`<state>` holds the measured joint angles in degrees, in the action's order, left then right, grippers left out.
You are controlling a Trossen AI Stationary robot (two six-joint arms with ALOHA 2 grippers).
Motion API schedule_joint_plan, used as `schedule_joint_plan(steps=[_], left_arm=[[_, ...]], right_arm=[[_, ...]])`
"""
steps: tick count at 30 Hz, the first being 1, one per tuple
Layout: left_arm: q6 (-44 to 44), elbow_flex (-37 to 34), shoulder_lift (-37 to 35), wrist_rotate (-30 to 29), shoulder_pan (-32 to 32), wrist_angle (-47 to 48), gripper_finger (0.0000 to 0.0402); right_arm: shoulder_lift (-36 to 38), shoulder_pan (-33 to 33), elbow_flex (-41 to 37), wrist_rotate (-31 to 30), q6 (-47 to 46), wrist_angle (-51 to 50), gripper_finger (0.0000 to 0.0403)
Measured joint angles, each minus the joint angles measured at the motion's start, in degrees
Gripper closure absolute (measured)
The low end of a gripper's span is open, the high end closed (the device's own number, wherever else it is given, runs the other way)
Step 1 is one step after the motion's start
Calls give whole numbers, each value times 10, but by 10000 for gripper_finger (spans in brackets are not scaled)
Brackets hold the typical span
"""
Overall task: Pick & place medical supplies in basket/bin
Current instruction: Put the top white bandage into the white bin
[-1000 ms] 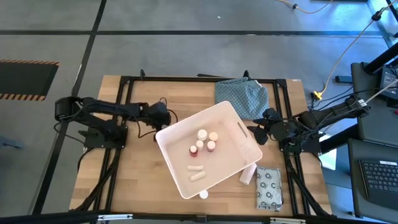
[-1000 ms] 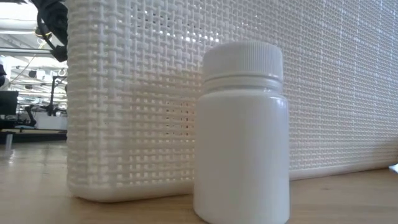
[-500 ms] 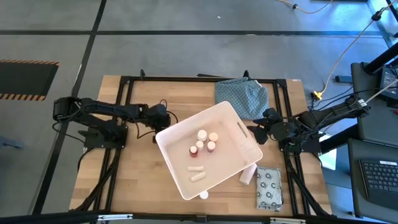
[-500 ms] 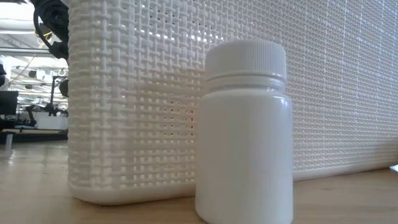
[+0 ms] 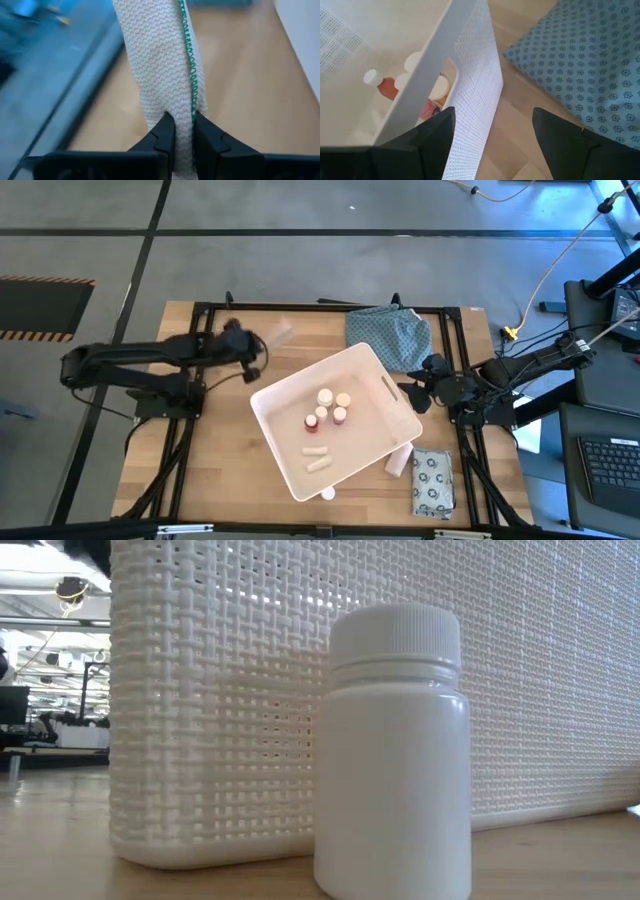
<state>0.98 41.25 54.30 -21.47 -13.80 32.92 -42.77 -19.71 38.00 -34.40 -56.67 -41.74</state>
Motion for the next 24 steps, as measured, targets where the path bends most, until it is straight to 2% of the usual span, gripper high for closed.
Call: schedule_joint_plan(steps=[3,5,10,13,17,24], left_arm=[[-27,41,-37,-39,0,7,364],[-43,75,-58,-33,2,1,365],[-48,135,-74,105,29,-44,366],[-60,154,-68,148,61,-81,366],[-81,164,-46,144,106,-97,366],[-107,183,8,152,160,-117,366]], right_arm=[[0,0,0,0,2,0,136],[0,0,0,-1,2,0,136],[0,0,0,-4,2,3,136],[0,0,0,9,8,-5,136],[0,0,0,81,33,-13,136],[0,-1,0,220,9,-30,136]])
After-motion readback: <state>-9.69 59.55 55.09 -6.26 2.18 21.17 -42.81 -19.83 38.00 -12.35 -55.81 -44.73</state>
